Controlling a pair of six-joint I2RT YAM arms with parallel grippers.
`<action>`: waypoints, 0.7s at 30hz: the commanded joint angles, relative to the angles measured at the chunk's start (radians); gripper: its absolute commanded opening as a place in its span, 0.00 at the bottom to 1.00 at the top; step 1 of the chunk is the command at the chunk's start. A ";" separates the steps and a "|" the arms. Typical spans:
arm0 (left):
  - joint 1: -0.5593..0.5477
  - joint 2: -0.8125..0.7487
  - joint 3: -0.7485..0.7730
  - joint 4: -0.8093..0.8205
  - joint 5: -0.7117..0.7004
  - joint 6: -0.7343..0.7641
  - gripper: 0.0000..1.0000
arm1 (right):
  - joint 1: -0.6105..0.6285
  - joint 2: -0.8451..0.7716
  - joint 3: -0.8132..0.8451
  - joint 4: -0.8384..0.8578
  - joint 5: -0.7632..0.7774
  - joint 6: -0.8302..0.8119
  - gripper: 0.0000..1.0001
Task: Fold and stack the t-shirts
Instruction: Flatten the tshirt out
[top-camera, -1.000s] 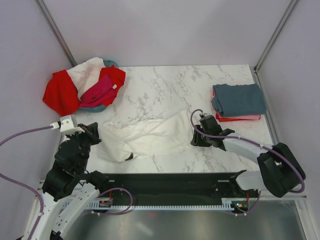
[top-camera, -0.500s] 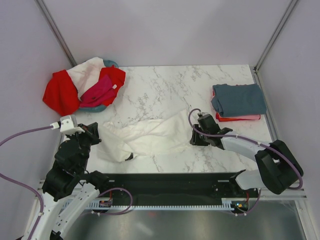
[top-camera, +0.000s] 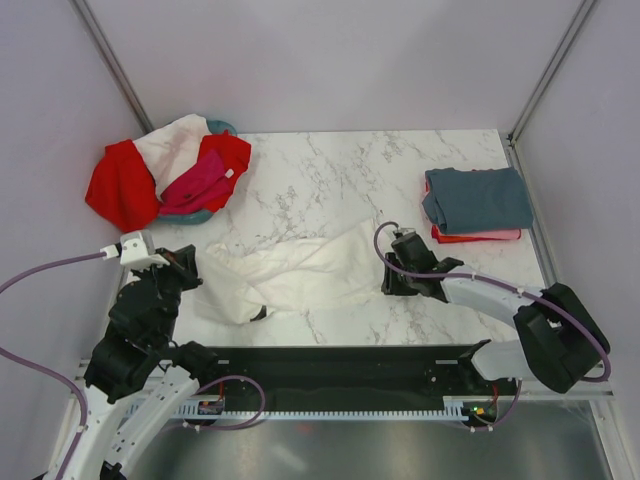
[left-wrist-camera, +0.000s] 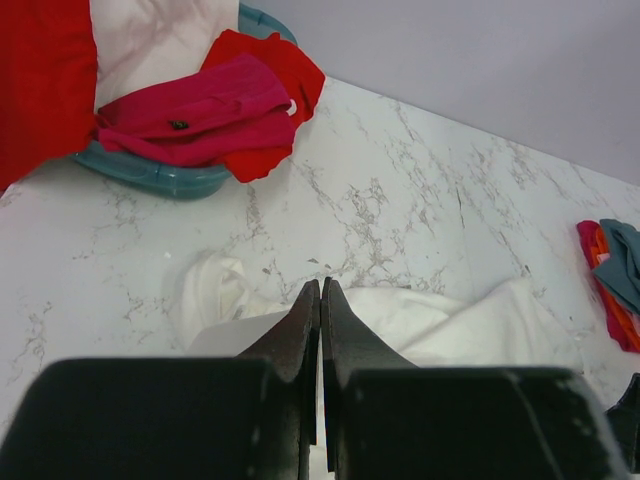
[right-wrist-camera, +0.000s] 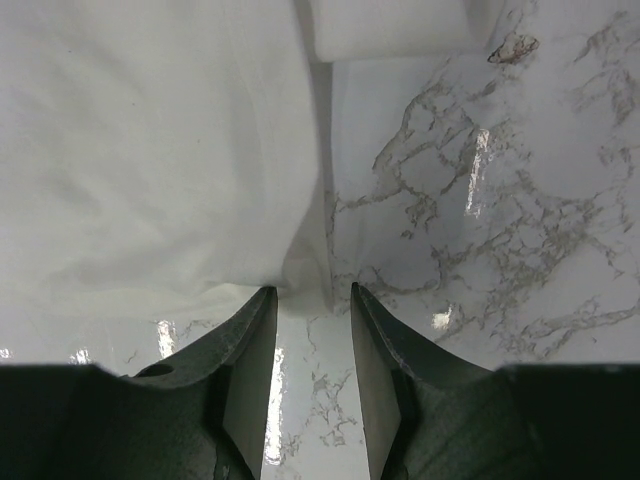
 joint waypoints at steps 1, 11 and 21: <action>0.001 -0.010 -0.002 0.051 -0.028 0.041 0.02 | 0.010 0.048 0.010 -0.039 0.044 -0.007 0.43; 0.001 -0.017 -0.005 0.050 -0.031 0.043 0.02 | 0.073 0.073 0.024 -0.091 0.127 0.010 0.40; 0.001 -0.027 -0.005 0.051 -0.028 0.041 0.02 | 0.168 0.079 0.024 -0.158 0.239 0.083 0.25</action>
